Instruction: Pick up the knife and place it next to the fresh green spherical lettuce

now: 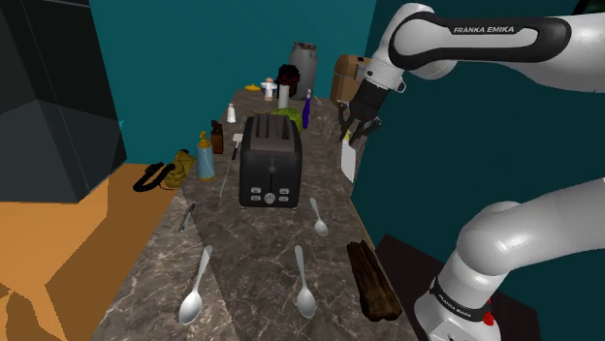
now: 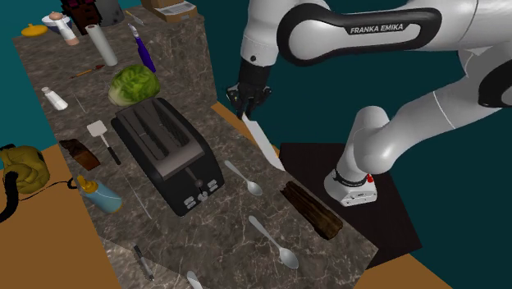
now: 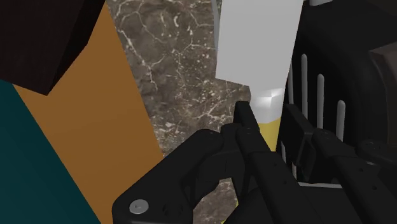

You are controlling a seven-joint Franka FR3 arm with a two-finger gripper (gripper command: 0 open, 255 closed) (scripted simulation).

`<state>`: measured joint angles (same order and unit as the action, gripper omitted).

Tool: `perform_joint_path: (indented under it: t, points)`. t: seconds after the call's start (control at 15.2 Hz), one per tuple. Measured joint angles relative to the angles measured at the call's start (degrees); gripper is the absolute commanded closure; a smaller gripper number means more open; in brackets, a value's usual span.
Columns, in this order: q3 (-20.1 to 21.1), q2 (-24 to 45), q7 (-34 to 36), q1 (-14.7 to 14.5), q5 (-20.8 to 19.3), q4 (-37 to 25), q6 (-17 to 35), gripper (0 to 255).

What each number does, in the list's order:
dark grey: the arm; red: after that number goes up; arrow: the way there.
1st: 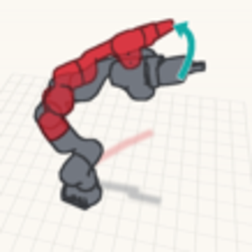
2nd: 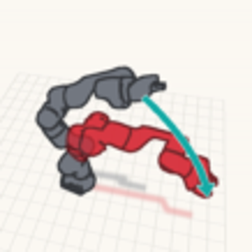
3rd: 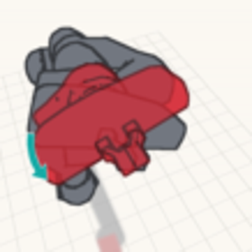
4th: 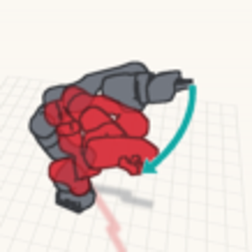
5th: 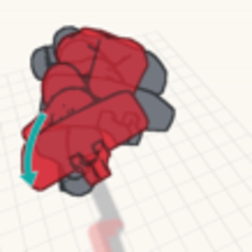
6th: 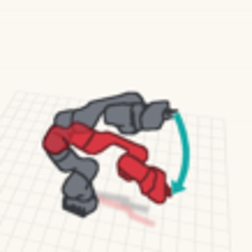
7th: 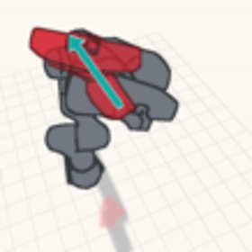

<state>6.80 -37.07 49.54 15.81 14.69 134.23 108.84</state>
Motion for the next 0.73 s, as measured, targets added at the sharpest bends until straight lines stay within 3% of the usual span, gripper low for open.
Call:
perform_joint_path:
  t: [0.73]
  points:
    - [-4.4, 22.7, -6.5, 2.9, -2.1, -18.9, 2.4, 255]
